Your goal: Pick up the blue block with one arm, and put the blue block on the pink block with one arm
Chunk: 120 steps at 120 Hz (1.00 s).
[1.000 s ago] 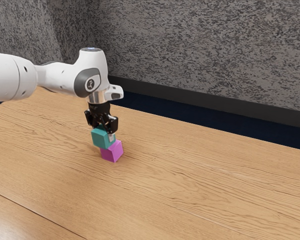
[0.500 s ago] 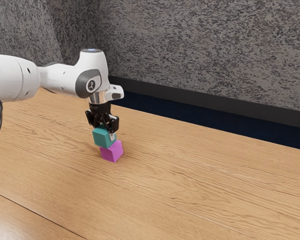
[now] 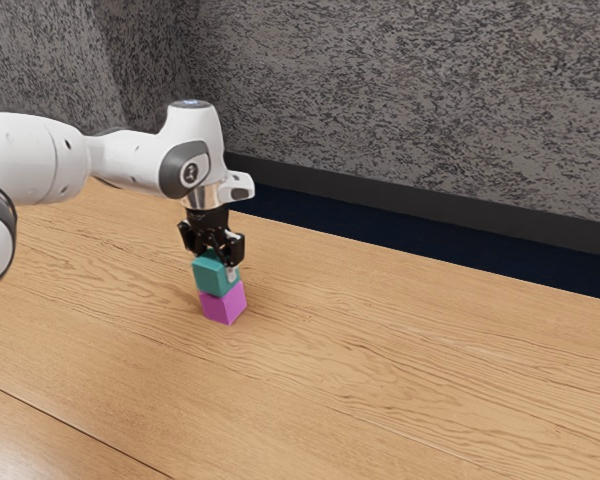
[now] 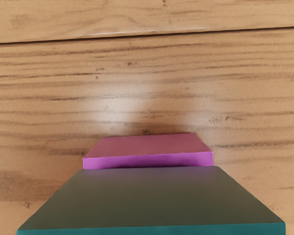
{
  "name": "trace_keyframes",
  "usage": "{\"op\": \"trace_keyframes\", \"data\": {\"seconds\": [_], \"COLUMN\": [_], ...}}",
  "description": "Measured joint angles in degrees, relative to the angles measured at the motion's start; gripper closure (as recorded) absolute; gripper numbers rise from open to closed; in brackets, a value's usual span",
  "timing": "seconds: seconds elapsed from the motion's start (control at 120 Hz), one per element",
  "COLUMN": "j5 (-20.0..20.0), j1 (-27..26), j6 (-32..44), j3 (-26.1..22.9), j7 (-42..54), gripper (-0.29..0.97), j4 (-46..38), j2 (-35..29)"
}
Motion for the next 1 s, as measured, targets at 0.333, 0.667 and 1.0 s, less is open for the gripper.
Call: {"op": "trace_keyframes", "data": {"seconds": [0.333,0.667,1.0], "j5": [-0.04,-0.39,-0.52], "j1": [-0.26,-0.4,0.55], "j6": [0.17,0.68,-2.18], "j3": [-0.04,-0.26,-1.71], "j7": [-0.03,0.42,0.95], "gripper": [0.28,0.06,0.01], "j4": [0.36,0.73,-3.95], "j2": [0.73,0.65,-11.91]}}
